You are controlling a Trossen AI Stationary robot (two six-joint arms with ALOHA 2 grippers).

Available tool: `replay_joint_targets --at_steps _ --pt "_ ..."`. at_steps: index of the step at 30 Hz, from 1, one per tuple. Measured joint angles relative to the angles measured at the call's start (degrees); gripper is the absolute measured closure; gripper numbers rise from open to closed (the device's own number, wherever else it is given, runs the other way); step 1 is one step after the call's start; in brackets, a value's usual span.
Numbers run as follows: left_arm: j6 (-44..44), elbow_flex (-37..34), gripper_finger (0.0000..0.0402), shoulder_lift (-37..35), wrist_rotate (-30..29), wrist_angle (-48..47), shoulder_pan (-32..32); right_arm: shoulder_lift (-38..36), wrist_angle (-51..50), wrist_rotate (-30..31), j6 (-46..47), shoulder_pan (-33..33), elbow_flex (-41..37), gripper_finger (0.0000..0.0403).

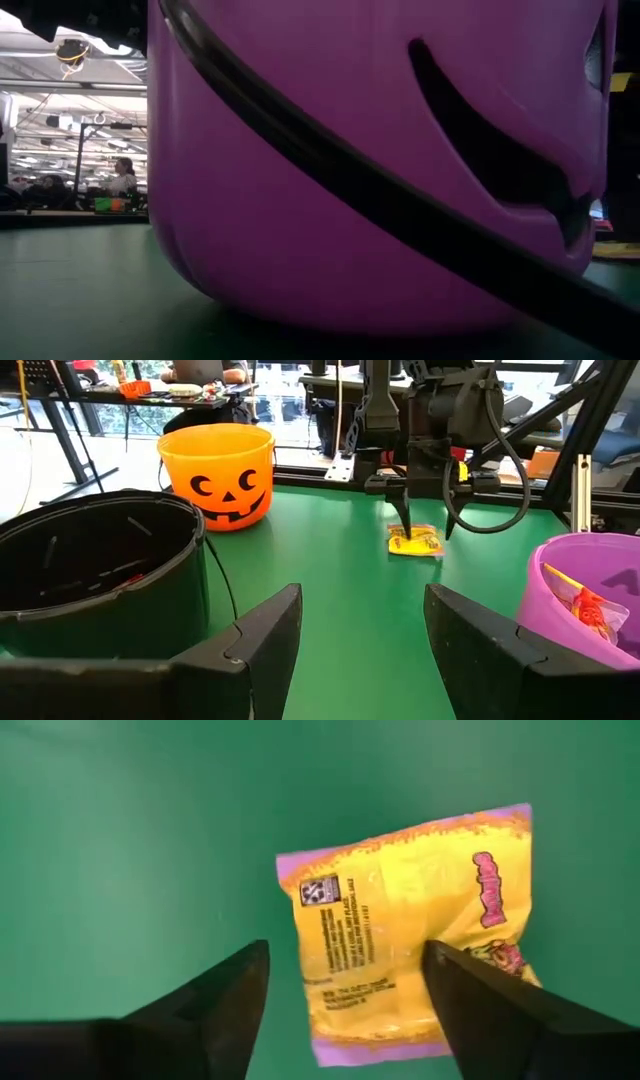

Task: Organize candy in baskets
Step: Put the yellow candy pack into the purple bucket

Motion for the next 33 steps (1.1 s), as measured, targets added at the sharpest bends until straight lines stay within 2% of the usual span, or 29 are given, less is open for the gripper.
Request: replay_joint_targets --at_steps 4,8,18,33 --pt "0.0 0.0 0.0202 0.0 0.0 0.0 0.0 0.0 -0.1 0.1 0.0 0.0 1.7 0.0120" --pt "0.0 0.0 0.0202 0.0 0.0 0.0 0.0 0.0 -2.9 0.5 -0.3 0.0 4.8 0.0123" --pt "-0.2 0.0 0.0202 0.0 0.0 0.0 0.0 0.4 -10.2 10.7 -1.7 0.0 6.7 0.0123" --pt "-0.3 0.0 0.0202 0.0 0.0 -0.2 0.0 9.6 -9.0 9.1 -1.5 0.0 7.1 0.0115"
